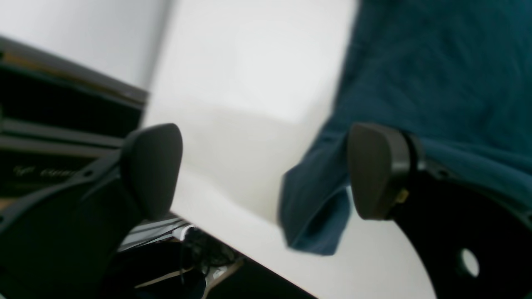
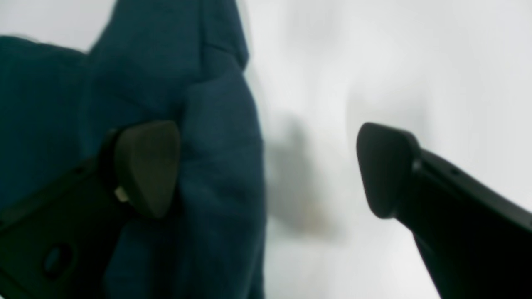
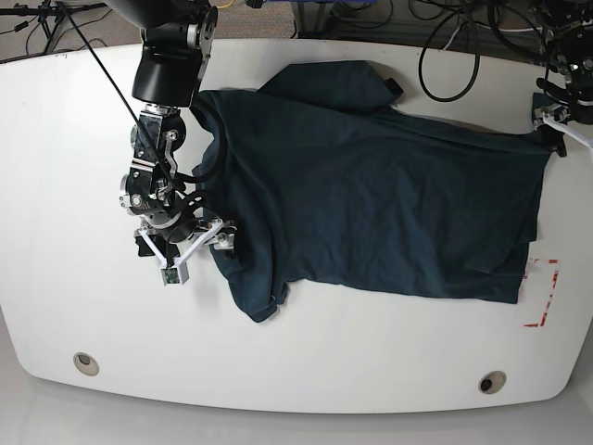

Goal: Fold the T-shirt properly
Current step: 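Release the shirt and move the right gripper to the sleeve near it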

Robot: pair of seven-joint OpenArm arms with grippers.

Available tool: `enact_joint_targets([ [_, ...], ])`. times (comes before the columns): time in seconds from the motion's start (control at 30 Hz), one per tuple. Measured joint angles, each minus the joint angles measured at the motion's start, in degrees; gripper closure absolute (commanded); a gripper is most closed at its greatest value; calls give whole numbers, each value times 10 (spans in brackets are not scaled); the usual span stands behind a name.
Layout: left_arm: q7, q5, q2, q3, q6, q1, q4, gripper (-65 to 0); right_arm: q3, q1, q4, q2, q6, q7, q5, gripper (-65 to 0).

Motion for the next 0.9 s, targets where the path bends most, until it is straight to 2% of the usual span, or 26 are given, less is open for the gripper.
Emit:
enact_joint_targets([
  [0.17, 3, 0, 1, -2, 1, -11, 0, -592, 0, -10, -2, 0, -1, -1, 1, -645],
  [0.33, 2, -2, 2, 2, -1, -14, 0, -592, 1, -30, 3, -7, -1, 0, 5, -539],
  [0.43, 4, 0, 2, 1, 0, -12, 0, -592, -1, -50, 16, -12, 0, -1, 5, -499],
  [0.67, 4, -2, 31, 2, -1, -11, 0, -592, 0, -70, 30, -30, 0, -2, -2, -488],
  [0.9, 3, 1, 27, 6, 0, -14, 0, -592, 1, -56, 16, -30, 0, 2, 0, -474],
])
